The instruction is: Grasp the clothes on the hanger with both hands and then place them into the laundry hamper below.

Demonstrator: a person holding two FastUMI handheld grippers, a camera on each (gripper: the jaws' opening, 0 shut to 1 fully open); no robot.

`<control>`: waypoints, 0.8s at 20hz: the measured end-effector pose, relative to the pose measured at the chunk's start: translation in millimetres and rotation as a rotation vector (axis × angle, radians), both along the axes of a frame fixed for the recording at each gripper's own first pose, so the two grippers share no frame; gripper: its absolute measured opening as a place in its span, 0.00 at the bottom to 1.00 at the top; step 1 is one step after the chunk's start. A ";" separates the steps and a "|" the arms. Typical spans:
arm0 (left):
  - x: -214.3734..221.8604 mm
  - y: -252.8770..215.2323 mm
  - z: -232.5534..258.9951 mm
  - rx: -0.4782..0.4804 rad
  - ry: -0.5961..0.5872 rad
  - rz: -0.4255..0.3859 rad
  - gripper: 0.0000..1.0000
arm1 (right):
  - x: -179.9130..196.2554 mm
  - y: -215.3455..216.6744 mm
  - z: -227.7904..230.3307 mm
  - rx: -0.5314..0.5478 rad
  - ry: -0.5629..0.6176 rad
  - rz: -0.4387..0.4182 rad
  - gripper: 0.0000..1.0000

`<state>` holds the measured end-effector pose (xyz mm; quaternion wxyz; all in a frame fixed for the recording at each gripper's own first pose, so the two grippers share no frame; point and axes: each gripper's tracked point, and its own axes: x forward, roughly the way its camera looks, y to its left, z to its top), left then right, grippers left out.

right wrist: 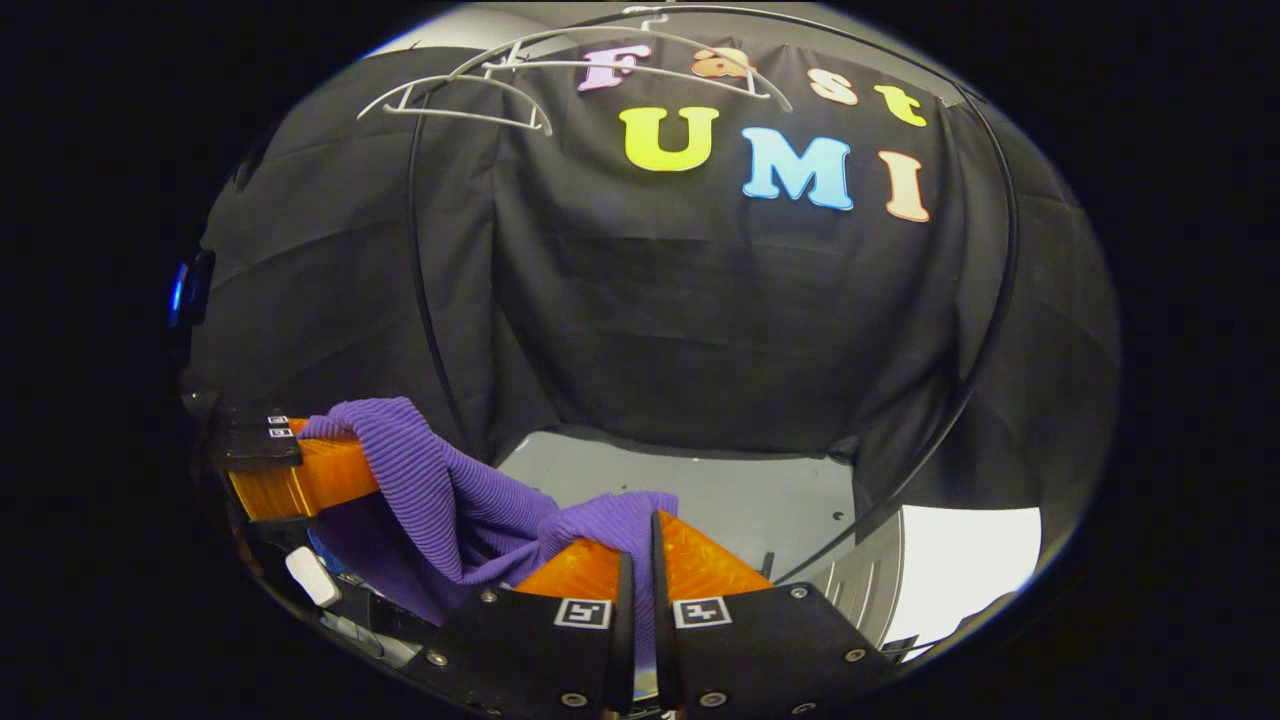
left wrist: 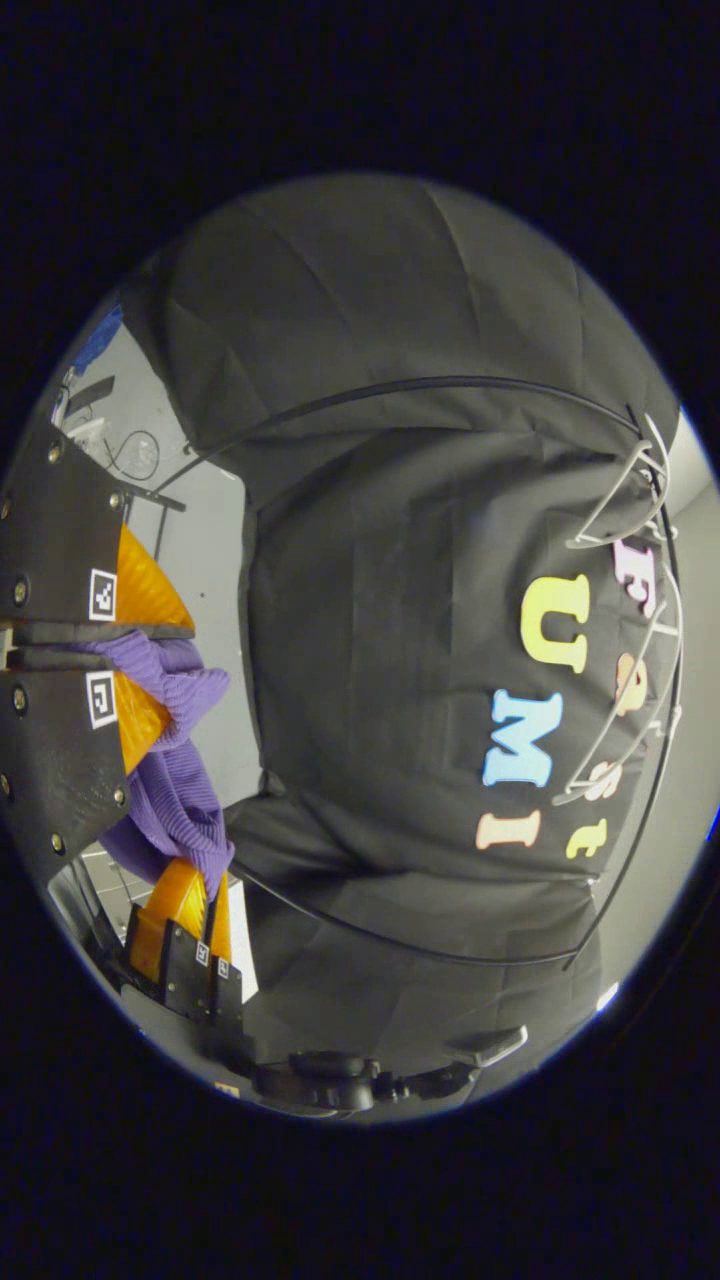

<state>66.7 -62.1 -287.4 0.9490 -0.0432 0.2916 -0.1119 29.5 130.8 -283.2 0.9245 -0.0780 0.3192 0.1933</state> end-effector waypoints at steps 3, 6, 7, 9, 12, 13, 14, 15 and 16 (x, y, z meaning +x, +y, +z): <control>-12.6 -3.0 -34.1 0.023 0.077 0.000 0.09 | -14.3 -11.8 -22.0 -0.048 0.050 0.003 0.24; -26.2 0.7 -55.9 0.042 0.144 0.021 0.09 | -32.4 -22.7 -40.9 -0.066 0.098 -0.005 0.37; -30.2 3.3 -61.4 0.052 0.161 0.033 0.20 | -36.3 -26.3 -44.4 -0.073 0.108 -0.005 0.48; -41.5 10.2 -75.8 0.080 0.189 0.053 0.43 | -38.2 -27.9 -42.3 -0.056 0.105 -0.002 0.65; -51.5 13.8 -67.9 0.076 0.133 0.082 0.87 | -38.8 -31.6 -39.3 -0.055 0.092 -0.002 0.86; -49.6 15.3 -60.1 0.076 0.115 0.082 0.90 | -38.8 -33.1 -39.0 -0.055 0.091 -0.004 0.90; -50.9 16.5 -53.4 0.085 0.101 0.082 0.90 | -38.5 -34.2 -38.9 -0.051 0.089 -0.007 0.92; -50.3 18.1 -47.9 0.099 0.088 0.085 0.90 | -38.8 -35.0 -36.6 -0.047 0.086 -0.009 0.94; -47.0 21.3 -39.6 0.110 0.067 0.093 0.96 | -38.7 -35.4 -33.3 -0.043 0.079 -0.011 0.94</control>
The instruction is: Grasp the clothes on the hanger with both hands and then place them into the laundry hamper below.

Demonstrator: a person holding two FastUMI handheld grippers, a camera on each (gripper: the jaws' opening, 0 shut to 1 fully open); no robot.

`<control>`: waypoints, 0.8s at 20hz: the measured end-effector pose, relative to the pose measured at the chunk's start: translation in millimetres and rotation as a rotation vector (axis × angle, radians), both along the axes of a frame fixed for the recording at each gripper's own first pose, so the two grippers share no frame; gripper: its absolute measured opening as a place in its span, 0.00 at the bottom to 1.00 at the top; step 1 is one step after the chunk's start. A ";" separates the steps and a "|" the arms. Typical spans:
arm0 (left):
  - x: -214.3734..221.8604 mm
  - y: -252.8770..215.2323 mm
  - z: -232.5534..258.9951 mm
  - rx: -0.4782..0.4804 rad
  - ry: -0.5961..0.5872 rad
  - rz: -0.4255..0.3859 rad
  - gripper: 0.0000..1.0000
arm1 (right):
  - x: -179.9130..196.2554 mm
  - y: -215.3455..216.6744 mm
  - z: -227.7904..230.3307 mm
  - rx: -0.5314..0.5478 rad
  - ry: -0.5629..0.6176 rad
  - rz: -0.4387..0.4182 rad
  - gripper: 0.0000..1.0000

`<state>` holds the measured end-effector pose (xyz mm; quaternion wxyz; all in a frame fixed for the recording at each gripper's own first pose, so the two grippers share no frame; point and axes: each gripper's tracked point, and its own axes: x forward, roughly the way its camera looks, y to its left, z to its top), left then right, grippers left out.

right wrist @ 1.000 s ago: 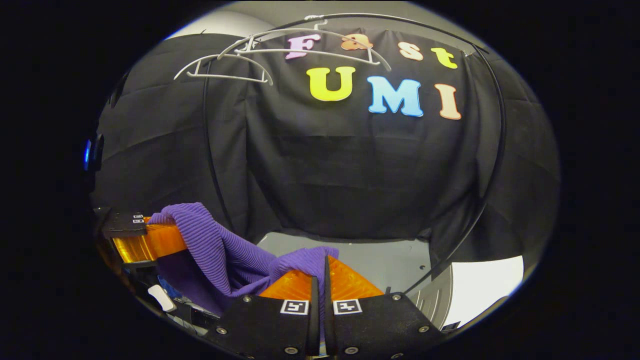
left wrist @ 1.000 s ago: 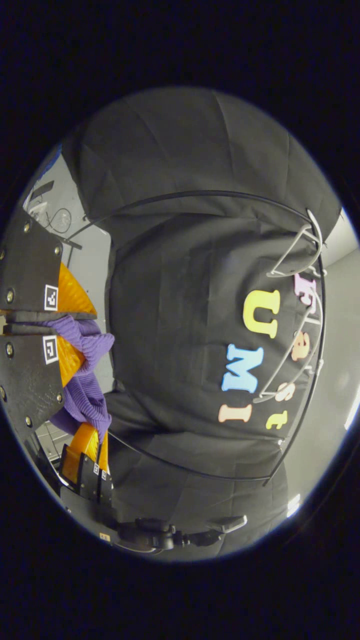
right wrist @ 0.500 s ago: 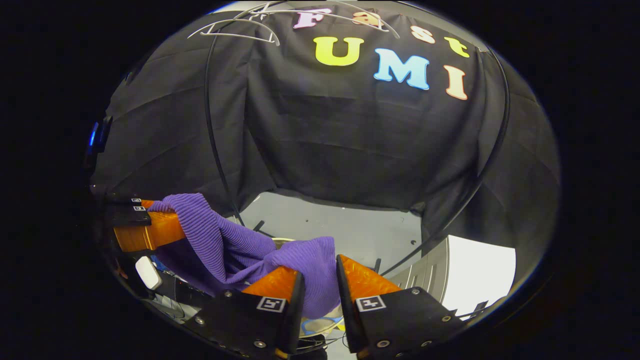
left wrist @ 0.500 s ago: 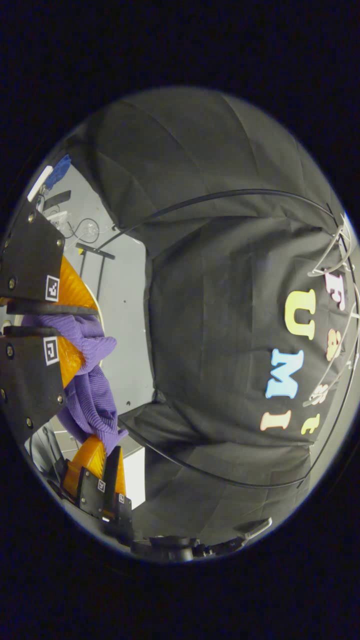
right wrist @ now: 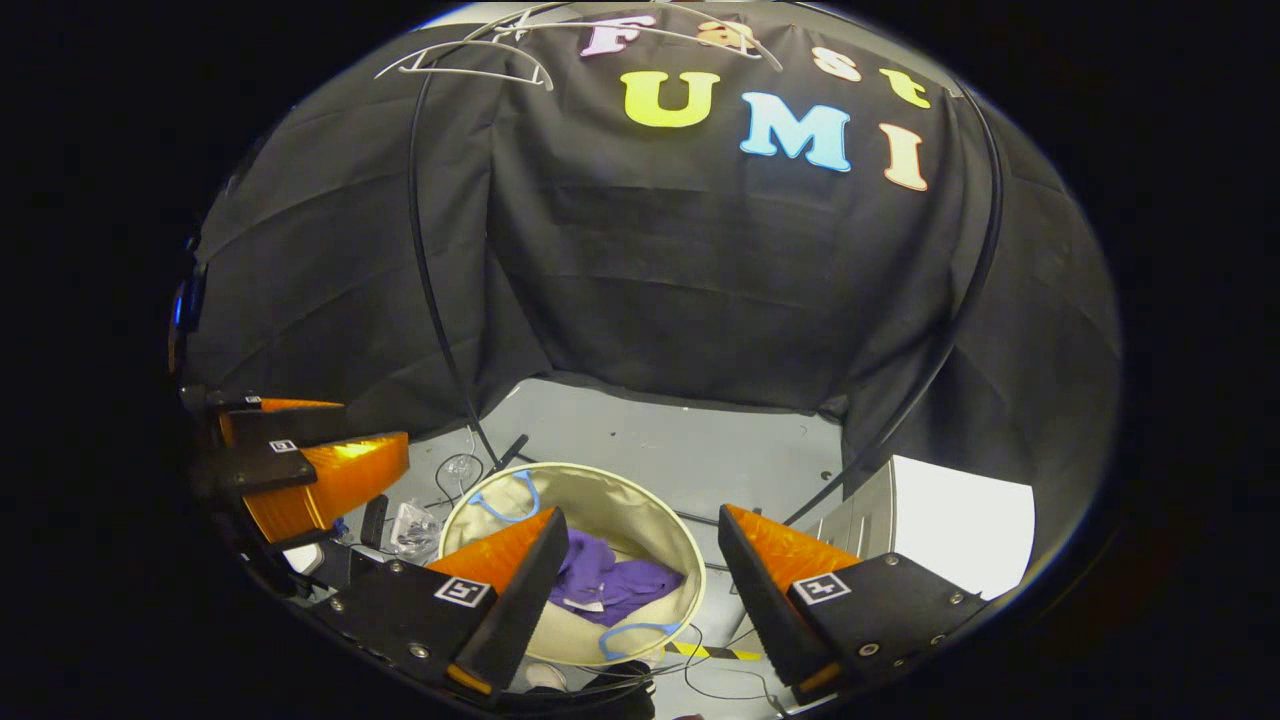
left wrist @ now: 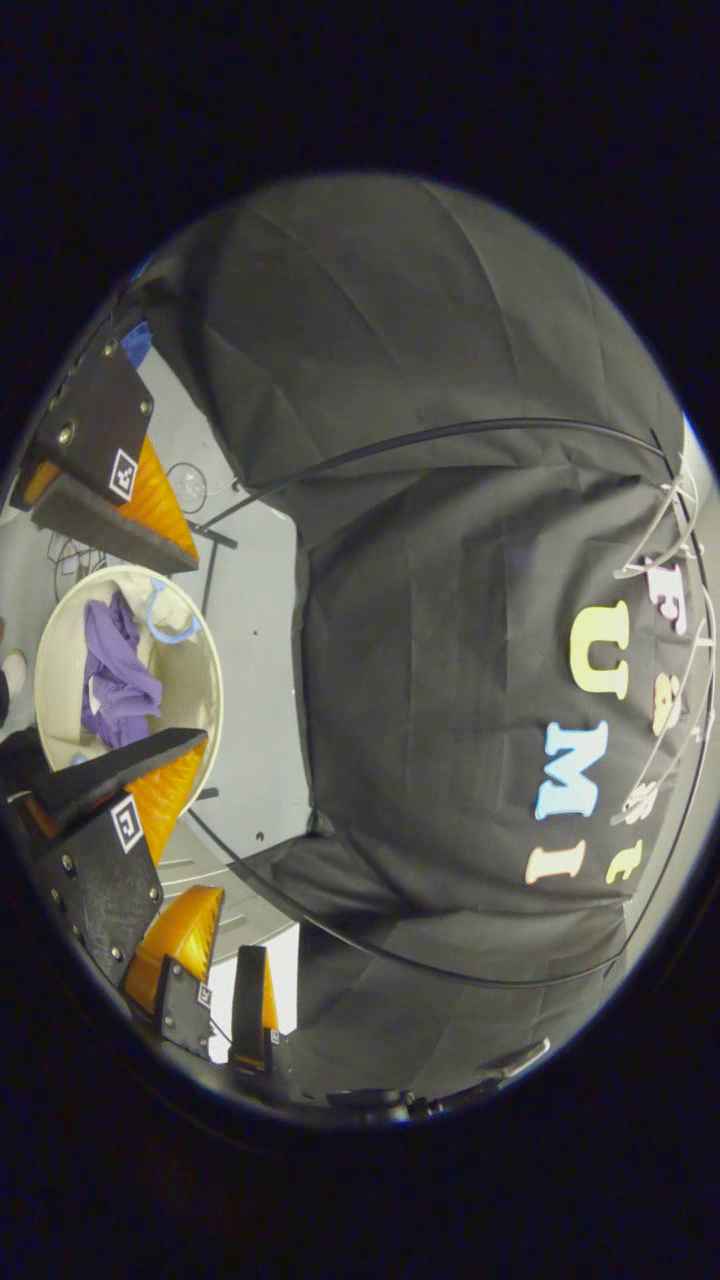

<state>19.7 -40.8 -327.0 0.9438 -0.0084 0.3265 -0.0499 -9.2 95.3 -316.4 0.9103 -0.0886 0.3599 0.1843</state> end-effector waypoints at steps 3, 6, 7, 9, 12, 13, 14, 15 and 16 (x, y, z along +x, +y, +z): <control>10.6 0.8 38.3 -0.015 -0.083 0.009 0.90 | 2.1 -3.2 21.3 0.011 -0.047 -0.002 0.94; 20.2 1.4 93.1 -0.010 -0.189 0.006 0.90 | 10.2 -7.9 56.0 0.039 -0.115 -0.010 0.94; 23.4 2.2 113.5 -0.009 -0.226 0.000 0.90 | 14.9 -10.0 69.9 0.051 -0.139 -0.019 0.94; 28.8 3.8 150.9 -0.002 -0.298 -0.006 0.90 | 21.1 -10.7 101.5 0.092 -0.196 -0.045 0.94; 32.1 9.7 203.8 -0.001 -0.393 0.006 0.96 | 33.9 -13.2 152.9 0.143 -0.299 -0.076 0.94; 33.5 15.7 220.5 -0.003 -0.420 0.018 0.96 | 37.6 -16.3 168.6 0.145 -0.331 -0.085 0.92; 34.9 20.2 236.4 -0.009 -0.447 0.028 0.96 | 42.9 -21.3 184.1 0.149 -0.362 -0.094 0.92; 35.7 23.8 253.2 -0.018 -0.475 0.036 0.96 | 47.8 -25.6 198.5 0.160 -0.394 -0.103 0.94; 36.7 25.2 268.1 -0.028 -0.497 0.038 0.96 | 51.2 -30.9 212.7 0.166 -0.426 -0.116 0.94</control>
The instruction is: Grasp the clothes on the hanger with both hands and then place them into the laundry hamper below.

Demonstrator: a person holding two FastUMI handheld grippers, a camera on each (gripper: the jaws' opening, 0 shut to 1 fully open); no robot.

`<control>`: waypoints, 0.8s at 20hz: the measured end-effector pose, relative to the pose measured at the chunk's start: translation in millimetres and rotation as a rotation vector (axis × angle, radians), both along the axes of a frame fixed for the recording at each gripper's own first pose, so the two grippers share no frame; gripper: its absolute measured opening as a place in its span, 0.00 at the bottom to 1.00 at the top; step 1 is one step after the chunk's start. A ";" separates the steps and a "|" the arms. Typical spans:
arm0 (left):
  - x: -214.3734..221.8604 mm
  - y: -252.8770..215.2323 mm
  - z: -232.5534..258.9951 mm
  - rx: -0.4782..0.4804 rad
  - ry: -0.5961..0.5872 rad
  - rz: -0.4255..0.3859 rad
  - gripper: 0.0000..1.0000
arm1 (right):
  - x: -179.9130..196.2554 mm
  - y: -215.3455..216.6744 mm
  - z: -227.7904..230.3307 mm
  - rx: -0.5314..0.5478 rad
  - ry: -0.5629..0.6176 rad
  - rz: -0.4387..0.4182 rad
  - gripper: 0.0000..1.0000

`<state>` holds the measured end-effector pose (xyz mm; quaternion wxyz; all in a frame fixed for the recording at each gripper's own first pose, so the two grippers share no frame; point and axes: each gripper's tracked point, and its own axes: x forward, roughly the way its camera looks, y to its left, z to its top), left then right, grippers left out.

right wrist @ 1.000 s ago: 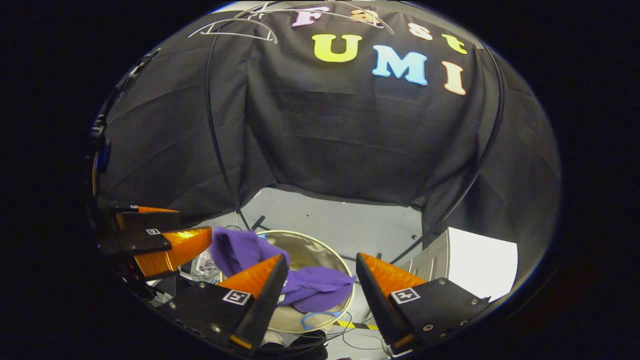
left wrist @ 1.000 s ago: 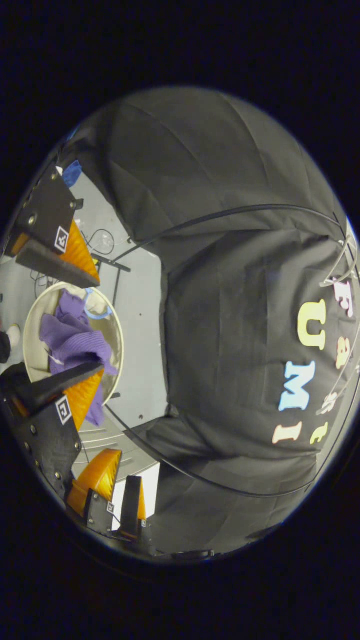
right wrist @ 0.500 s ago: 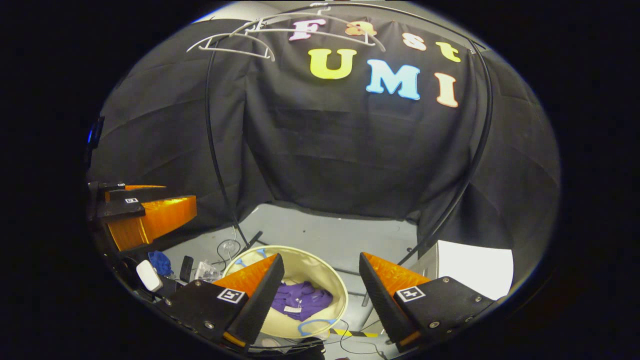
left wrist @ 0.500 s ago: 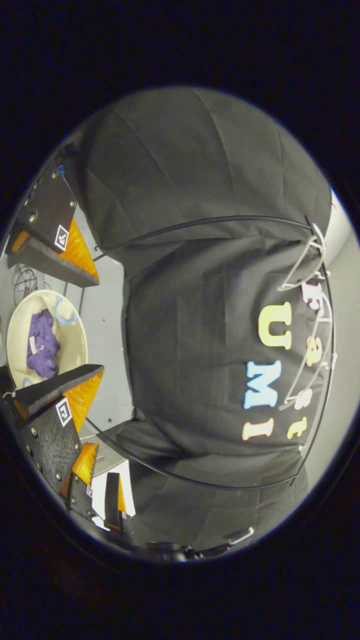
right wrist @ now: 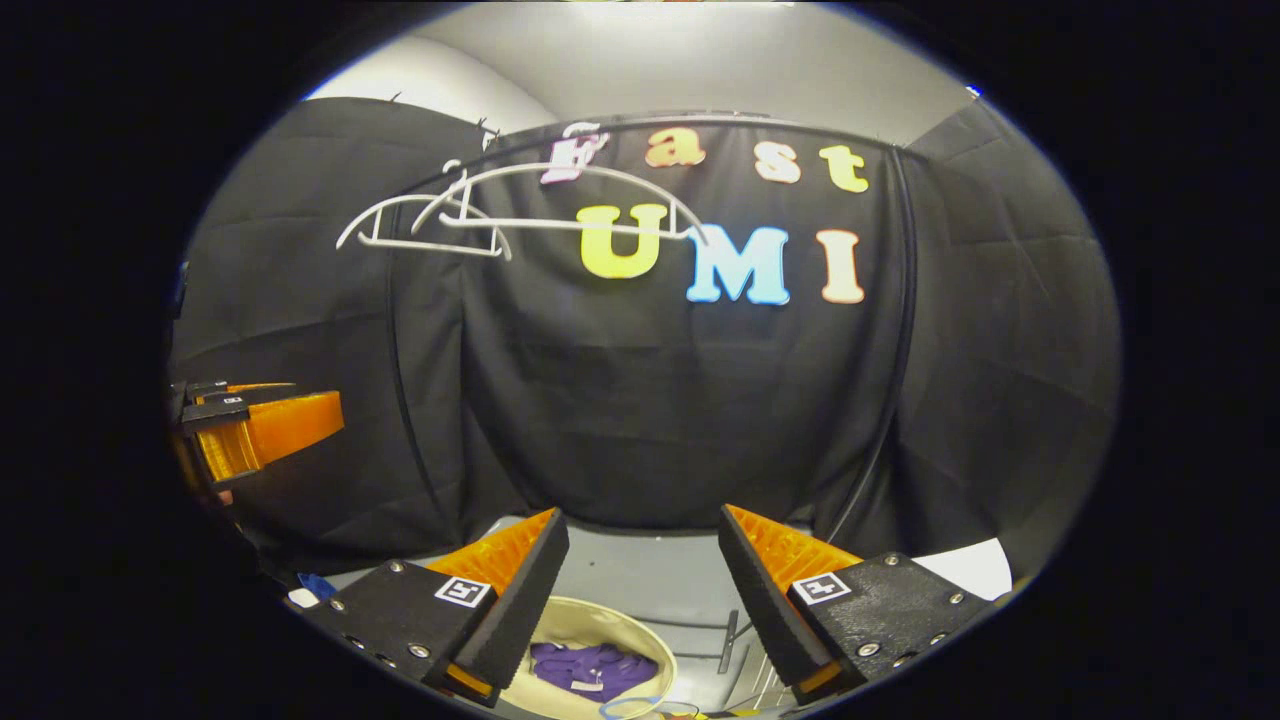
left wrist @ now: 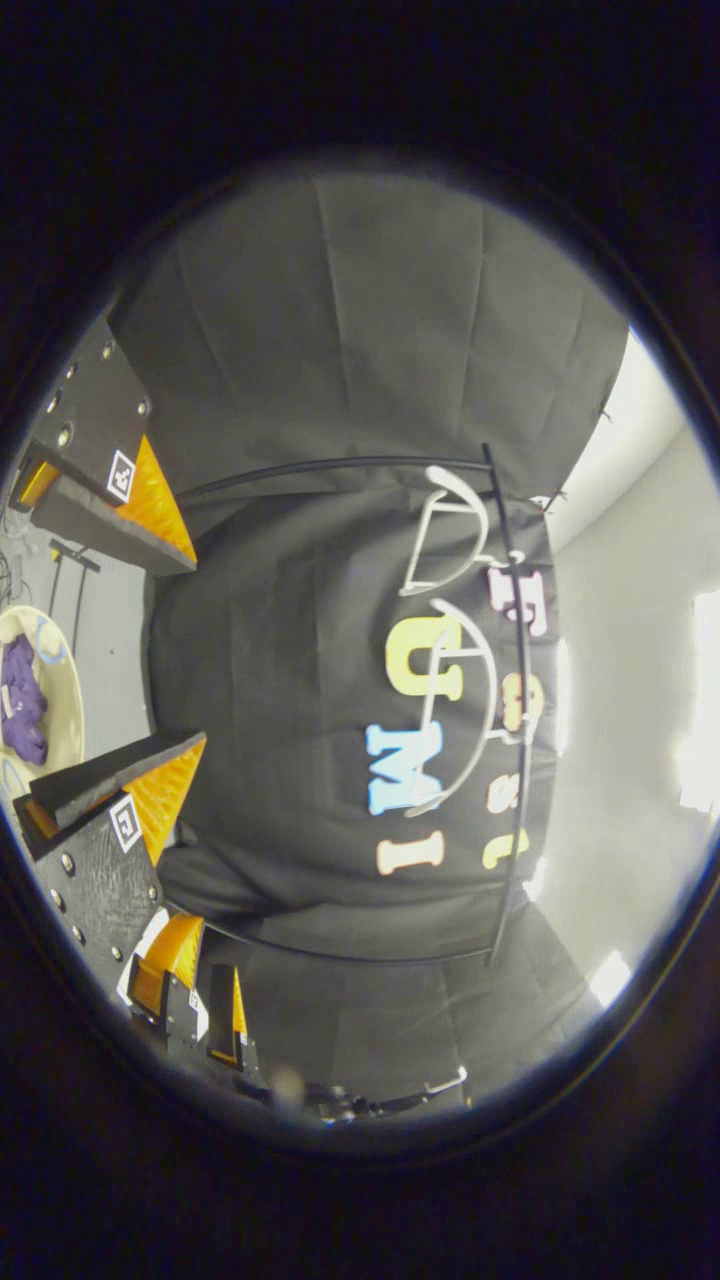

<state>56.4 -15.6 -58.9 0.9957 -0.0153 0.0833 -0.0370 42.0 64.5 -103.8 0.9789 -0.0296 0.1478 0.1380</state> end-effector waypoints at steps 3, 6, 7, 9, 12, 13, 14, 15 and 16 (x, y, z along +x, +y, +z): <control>-0.6 8.5 38.1 -0.012 -0.059 0.006 0.95 | -2.3 -17.8 42.9 0.013 -0.086 -0.042 0.92; 1.4 20.1 64.7 -0.003 -0.107 0.013 0.89 | 0.1 -31.5 84.9 0.055 -0.167 -0.083 0.93; -0.8 24.6 74.9 0.002 -0.124 0.016 0.89 | 0.6 -37.7 96.1 0.060 -0.189 -0.098 0.93; -8.6 33.7 92.8 0.011 -0.158 0.022 0.89 | -2.5 -51.4 113.5 0.054 -0.229 -0.132 0.92; -17.3 50.1 112.7 0.037 -0.195 0.027 0.89 | -8.5 -68.9 131.5 0.037 -0.260 -0.173 0.92; -18.6 55.4 117.5 0.047 -0.205 0.031 0.89 | -10.4 -73.5 134.7 0.029 -0.265 -0.184 0.92; -20.2 59.4 121.0 0.056 -0.212 0.033 0.85 | -12.6 -76.8 136.8 0.029 -0.266 -0.191 0.92; -21.5 63.0 123.8 0.064 -0.219 0.035 0.86 | -15.3 -78.9 139.3 0.039 -0.269 -0.195 0.92; -23.1 65.2 125.4 0.068 -0.223 0.035 0.88 | -17.3 -81.1 142.0 0.049 -0.272 -0.201 0.92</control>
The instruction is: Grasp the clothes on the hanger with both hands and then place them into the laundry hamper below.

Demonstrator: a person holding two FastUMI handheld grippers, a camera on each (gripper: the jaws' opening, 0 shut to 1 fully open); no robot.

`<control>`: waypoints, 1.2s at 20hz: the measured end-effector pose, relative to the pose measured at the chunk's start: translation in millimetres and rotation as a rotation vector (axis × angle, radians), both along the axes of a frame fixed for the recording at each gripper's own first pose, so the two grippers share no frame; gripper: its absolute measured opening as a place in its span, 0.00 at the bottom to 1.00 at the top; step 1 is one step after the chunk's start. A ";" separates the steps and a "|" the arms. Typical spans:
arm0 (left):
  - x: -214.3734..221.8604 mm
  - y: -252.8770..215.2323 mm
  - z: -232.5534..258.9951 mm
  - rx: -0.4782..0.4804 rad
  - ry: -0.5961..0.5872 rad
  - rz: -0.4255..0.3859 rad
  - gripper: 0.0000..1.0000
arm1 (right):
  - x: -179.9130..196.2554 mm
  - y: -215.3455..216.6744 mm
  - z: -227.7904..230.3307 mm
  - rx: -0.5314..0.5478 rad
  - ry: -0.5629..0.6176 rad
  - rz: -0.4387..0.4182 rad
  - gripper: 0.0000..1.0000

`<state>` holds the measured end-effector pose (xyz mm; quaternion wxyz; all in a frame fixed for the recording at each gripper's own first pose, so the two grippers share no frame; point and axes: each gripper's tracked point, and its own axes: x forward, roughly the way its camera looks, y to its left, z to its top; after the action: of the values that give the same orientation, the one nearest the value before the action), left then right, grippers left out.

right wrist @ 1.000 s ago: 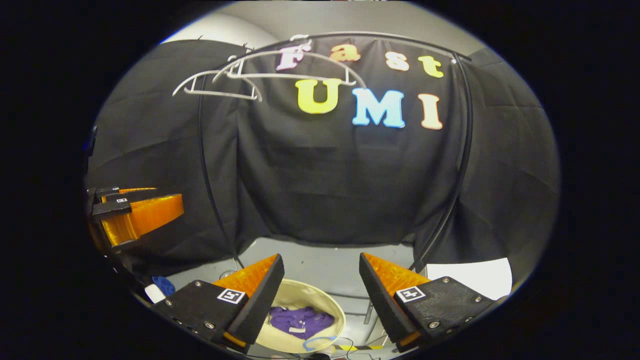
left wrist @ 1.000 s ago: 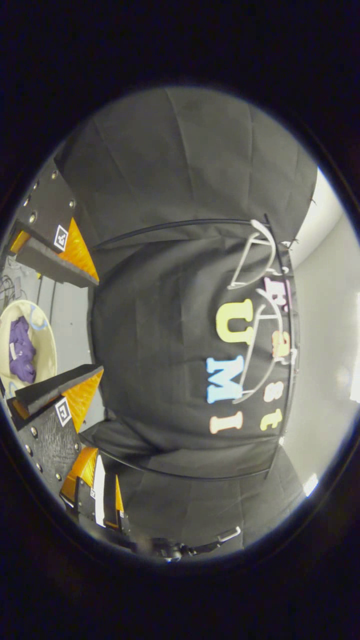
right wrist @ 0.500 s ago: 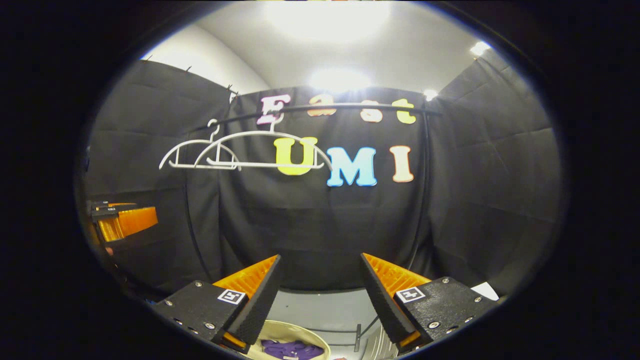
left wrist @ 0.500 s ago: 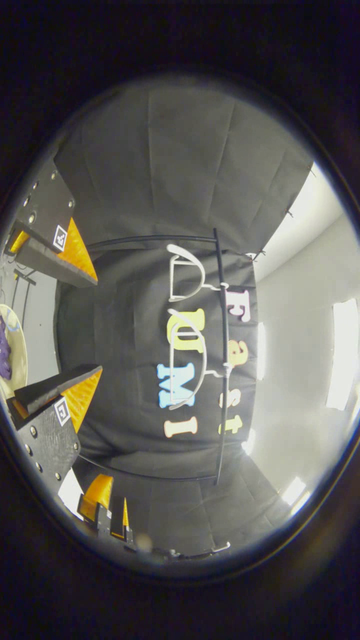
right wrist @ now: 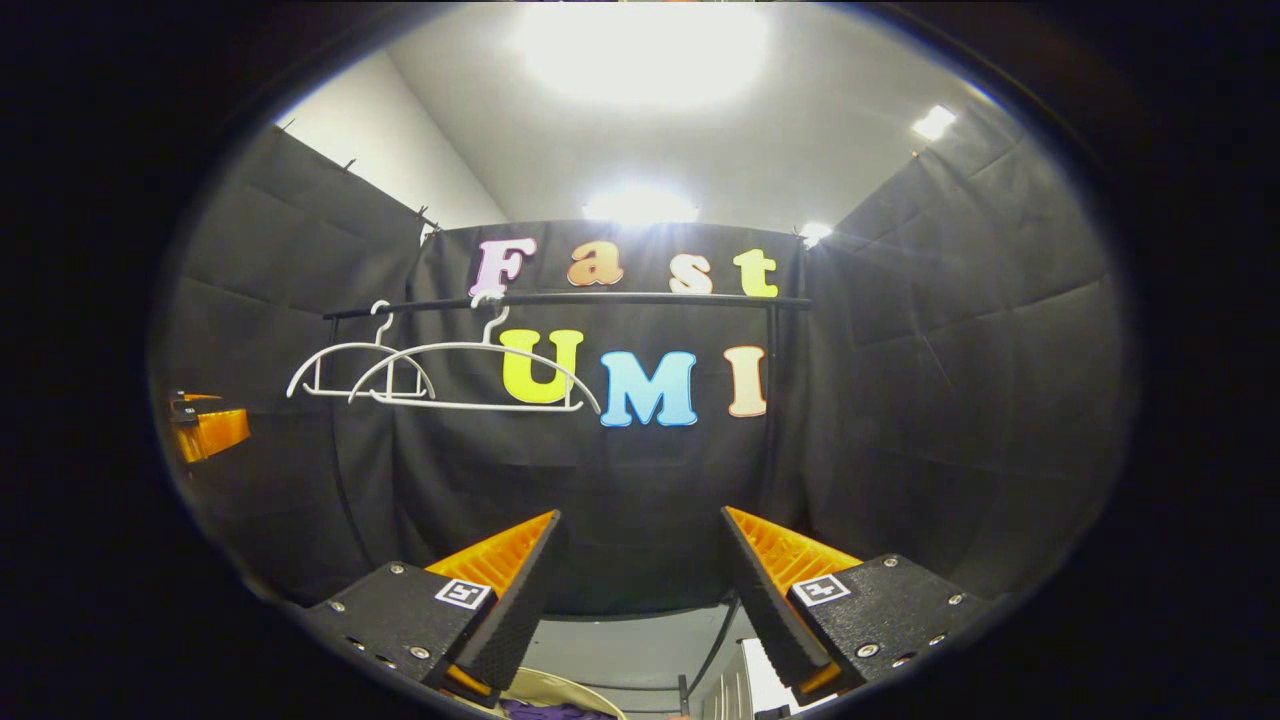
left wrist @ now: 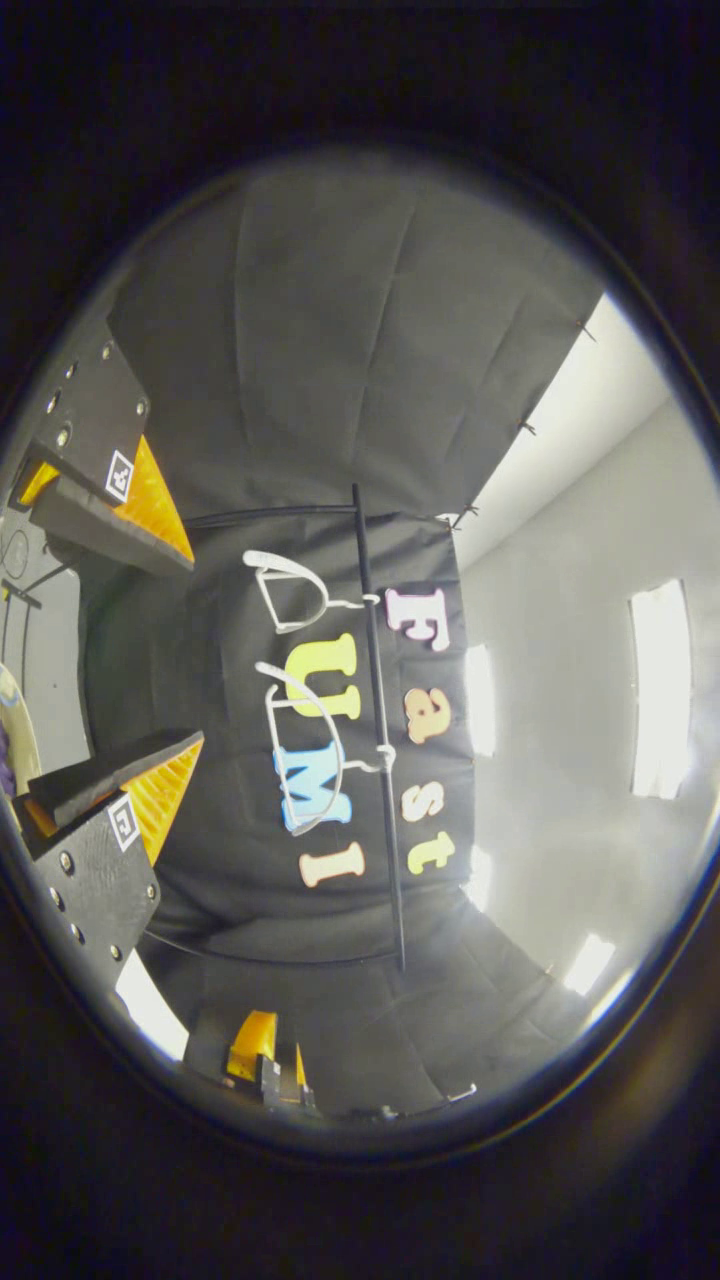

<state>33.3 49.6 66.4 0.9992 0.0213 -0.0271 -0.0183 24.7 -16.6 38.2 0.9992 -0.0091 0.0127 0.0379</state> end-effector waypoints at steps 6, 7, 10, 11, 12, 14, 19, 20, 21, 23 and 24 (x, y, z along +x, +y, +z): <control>-0.2 10.2 2.0 -0.027 -0.019 0.018 0.95 | -5.0 -11.7 12.7 0.016 -0.040 -0.039 0.93; 0.9 12.3 2.5 -0.028 -0.020 0.022 0.95 | -4.7 -11.2 13.4 0.018 -0.044 -0.038 0.93; 0.0 16.9 3.1 -0.029 -0.024 0.032 0.95 | -5.7 -10.8 13.0 0.027 -0.048 -0.040 0.93; -0.7 17.7 4.0 -0.030 -0.027 0.034 0.95 | -5.6 -9.3 12.3 0.031 -0.045 -0.038 0.93; -2.0 18.6 4.8 -0.033 -0.030 0.035 0.95 | -5.4 -8.1 10.9 0.032 -0.042 -0.039 0.93; -2.0 19.9 5.9 -0.036 -0.035 0.035 0.95 | -4.5 -5.8 9.6 0.031 -0.036 -0.035 0.93; 2.8 18.1 4.1 -0.032 -0.032 0.036 0.95 | -1.6 -3.3 5.8 0.031 -0.029 -0.027 0.93; 3.8 17.8 3.6 -0.034 -0.034 0.034 0.95 | -1.3 -3.6 4.3 0.031 -0.028 -0.027 0.93; 3.6 16.7 4.3 -0.032 -0.034 0.033 0.95 | -1.2 -3.7 4.2 0.032 -0.028 -0.027 0.93; 5.7 17.0 4.1 -0.024 -0.034 0.033 0.95 | -0.7 -4.6 1.8 0.033 -0.023 -0.031 0.93; 6.2 17.7 3.7 -0.020 -0.033 0.035 0.95 | -0.3 -5.0 0.6 0.034 -0.020 -0.032 0.93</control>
<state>39.5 67.3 70.1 0.9990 0.0123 -0.0435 -0.0004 24.3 -21.6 38.8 0.9997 0.0077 0.0020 0.0217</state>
